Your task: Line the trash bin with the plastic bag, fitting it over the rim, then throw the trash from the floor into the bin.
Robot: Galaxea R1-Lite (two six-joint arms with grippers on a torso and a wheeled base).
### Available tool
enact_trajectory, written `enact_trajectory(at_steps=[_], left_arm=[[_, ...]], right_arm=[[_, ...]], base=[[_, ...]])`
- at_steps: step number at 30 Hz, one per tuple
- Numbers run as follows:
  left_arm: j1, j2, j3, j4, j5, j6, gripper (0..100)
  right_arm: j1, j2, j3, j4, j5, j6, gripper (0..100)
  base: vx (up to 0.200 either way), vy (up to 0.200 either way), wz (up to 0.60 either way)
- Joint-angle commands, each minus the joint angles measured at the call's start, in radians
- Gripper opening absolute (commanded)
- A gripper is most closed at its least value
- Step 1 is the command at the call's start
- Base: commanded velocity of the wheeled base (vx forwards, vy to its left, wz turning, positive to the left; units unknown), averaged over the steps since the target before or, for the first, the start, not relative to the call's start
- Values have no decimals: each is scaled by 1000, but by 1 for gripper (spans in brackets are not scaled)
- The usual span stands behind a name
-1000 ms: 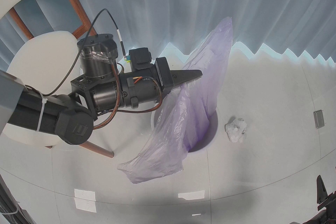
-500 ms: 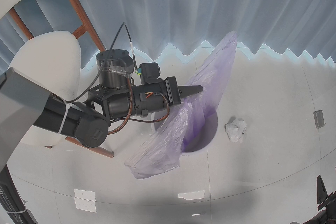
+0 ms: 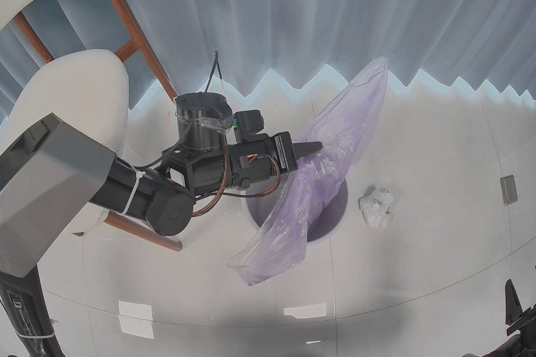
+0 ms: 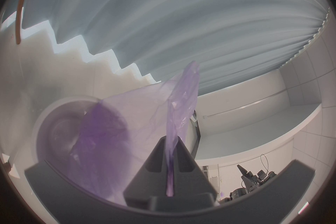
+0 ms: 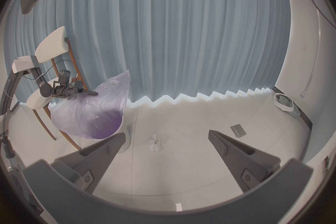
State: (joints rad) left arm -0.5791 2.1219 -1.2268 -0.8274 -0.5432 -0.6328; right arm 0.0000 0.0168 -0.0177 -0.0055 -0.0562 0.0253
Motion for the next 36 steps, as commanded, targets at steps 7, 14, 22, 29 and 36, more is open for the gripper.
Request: enact_trajectory(at_steps=[7, 14, 22, 29, 36], left_arm=[[2, -234, 87, 292, 45, 136, 0], [18, -249, 104, 413, 187, 383, 0], [22, -273, 110, 430, 200, 378, 0], [21, -300, 87, 527, 207, 377, 0], [-13, -312, 67, 525, 201, 375, 0]], right_arm=[[0, -15, 18, 4, 7, -33, 100], [20, 35, 18, 9, 38, -31, 100], [48, 325, -157, -133, 82, -13, 100], [123, 762, -324, -165, 230, 263, 100], [150, 1012, -401, -165, 338, 262, 100]], base=[[0, 0, 0], [0, 0, 0], [0, 0, 0], [171, 0, 0], [200, 0, 0]])
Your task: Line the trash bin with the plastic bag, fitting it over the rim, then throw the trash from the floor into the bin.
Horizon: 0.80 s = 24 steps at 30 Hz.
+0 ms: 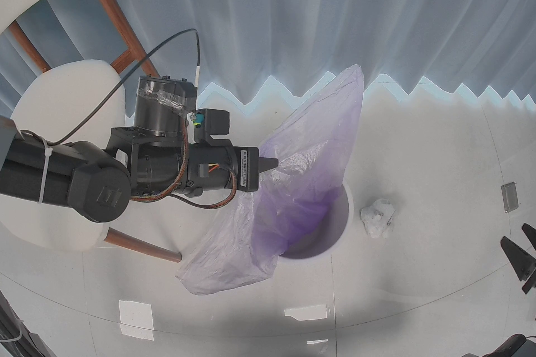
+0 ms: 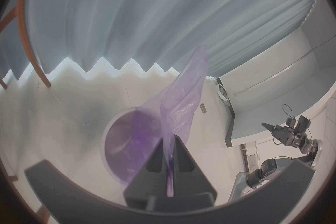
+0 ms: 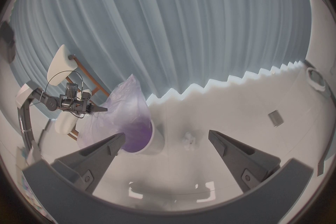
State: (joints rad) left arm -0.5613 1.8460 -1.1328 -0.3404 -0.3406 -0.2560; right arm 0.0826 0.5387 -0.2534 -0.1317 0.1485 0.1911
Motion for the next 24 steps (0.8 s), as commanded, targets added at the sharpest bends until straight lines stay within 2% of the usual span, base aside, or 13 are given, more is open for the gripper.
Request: enact_trajectory(at_steps=[1, 4, 6, 9, 13, 18, 20, 21, 24], left_arm=[[-43, -36, -27, 34, 2, -2, 0], [-55, -42, -27, 34, 6, -6, 0], [-97, -90, 5, 41, 40, -43, 0], [-127, -116, 62, 34, 111, -42, 0], [-155, -129, 103, 34, 158, -39, 0], [-187, -145, 154, 31, 164, -34, 0], [-187, -145, 154, 31, 164, -34, 0], [-198, -149, 172, 17, 164, -31, 0], [-190, -156, 220, -2, 163, 9, 0]], right_arm=[[92, 532, -162, -40, 134, 97, 100], [106, 583, -167, -40, 134, 107, 100], [108, 741, -199, -85, 132, 111, 100], [114, 877, -225, -186, 126, 94, 100], [117, 1040, -247, -350, 94, 80, 100], [115, 1253, -282, -529, 32, 91, 100], [115, 1253, -282, -529, 32, 91, 100], [111, 1350, -323, -635, 28, 99, 100], [115, 1462, -415, -761, 3, 119, 100]], base=[[200, 0, 0], [67, 0, 0], [0, 0, 0], [0, 0, 0], [0, 0, 0], [0, 0, 0], [0, 0, 0], [0, 0, 0], [0, 0, 0]])
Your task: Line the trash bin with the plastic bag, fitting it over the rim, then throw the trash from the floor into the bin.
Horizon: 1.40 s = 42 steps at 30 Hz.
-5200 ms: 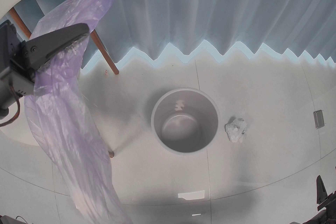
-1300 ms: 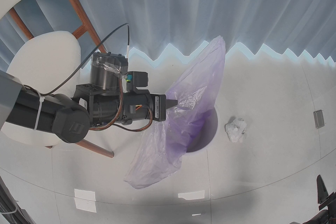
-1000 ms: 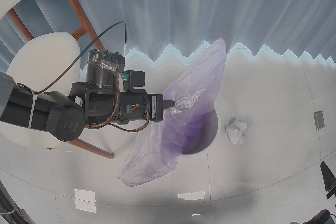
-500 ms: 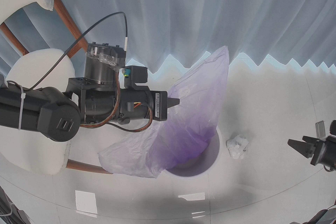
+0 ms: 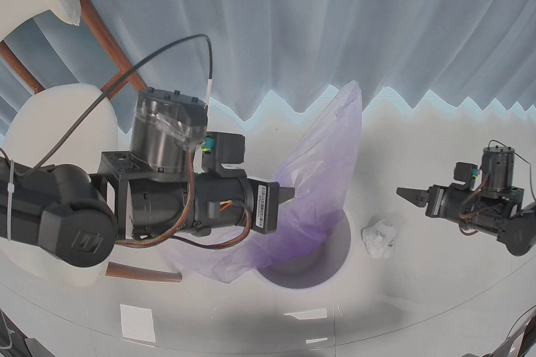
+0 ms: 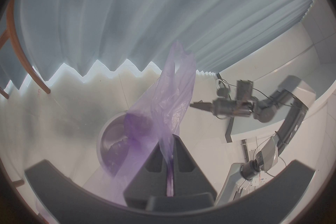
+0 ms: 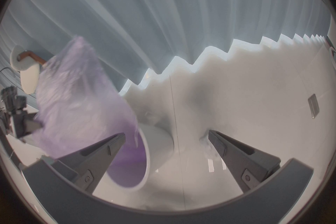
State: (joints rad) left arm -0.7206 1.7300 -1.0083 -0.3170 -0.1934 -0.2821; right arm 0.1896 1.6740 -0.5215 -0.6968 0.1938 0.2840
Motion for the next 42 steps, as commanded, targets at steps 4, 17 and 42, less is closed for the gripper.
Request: enact_trajectory(at_steps=[4, 17, 42], left_arm=[[-28, -44, 129, -28, 15, 60, 0], [-5, -40, 143, -53, 17, 60, 0], [35, 49, 65, -93, 19, 54, 0]], right_arm=[[33, 418, -252, -274, -76, 50, 100], [226, 513, -443, -340, -79, 144, 0], [212, 398, -150, -483, -132, 142, 0]], base=[[0, 0, 0], [0, 0, 0], [0, 0, 0]])
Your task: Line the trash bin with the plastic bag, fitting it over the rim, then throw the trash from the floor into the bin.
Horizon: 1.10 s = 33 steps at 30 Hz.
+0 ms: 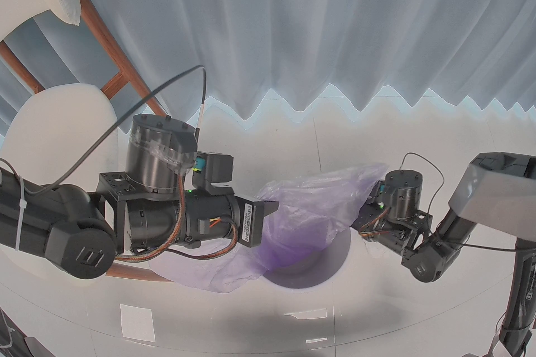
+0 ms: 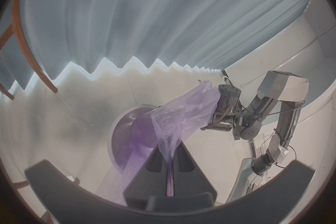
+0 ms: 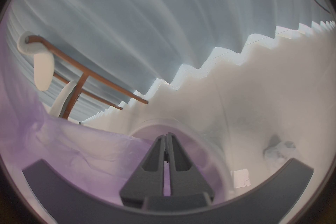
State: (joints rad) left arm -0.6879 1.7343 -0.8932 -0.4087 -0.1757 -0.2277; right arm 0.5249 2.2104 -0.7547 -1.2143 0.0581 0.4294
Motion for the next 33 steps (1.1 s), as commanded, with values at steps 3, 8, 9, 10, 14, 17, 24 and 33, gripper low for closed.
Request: enact_trajectory(at_steps=[3, 8, 9, 10, 14, 17, 24, 33], left_arm=[[-4, 77, -84, -1, 1, -1, 0], [-21, 149, -148, -1, 4, -2, 0], [-27, 172, -171, -1, 10, -2, 0], [-30, 188, -184, -1, 19, -2, 0], [-50, 235, -234, 2, 30, -7, 0], [-79, 265, -280, 2, 38, -21, 0], [-125, 303, -357, 7, 87, -101, 0], [-110, 289, -355, 8, 96, -105, 0]], right_arm=[[-190, -252, 138, 142, 34, -3, 0], [-207, -485, 229, 401, 117, 3, 0], [-189, -540, 245, 463, 124, 3, 0], [-163, -566, 258, 490, 124, 3, 0], [-54, -607, 313, 532, 123, 20, 0], [40, -587, 356, 524, 118, 68, 0], [202, -472, 357, 472, 117, 206, 0], [357, -149, 354, 91, 9, 215, 0]], base=[[0, 0, 0], [0, 0, 0], [0, 0, 0], [0, 0, 0], [0, 0, 0], [0, 0, 0], [0, 0, 0], [0, 0, 0]])
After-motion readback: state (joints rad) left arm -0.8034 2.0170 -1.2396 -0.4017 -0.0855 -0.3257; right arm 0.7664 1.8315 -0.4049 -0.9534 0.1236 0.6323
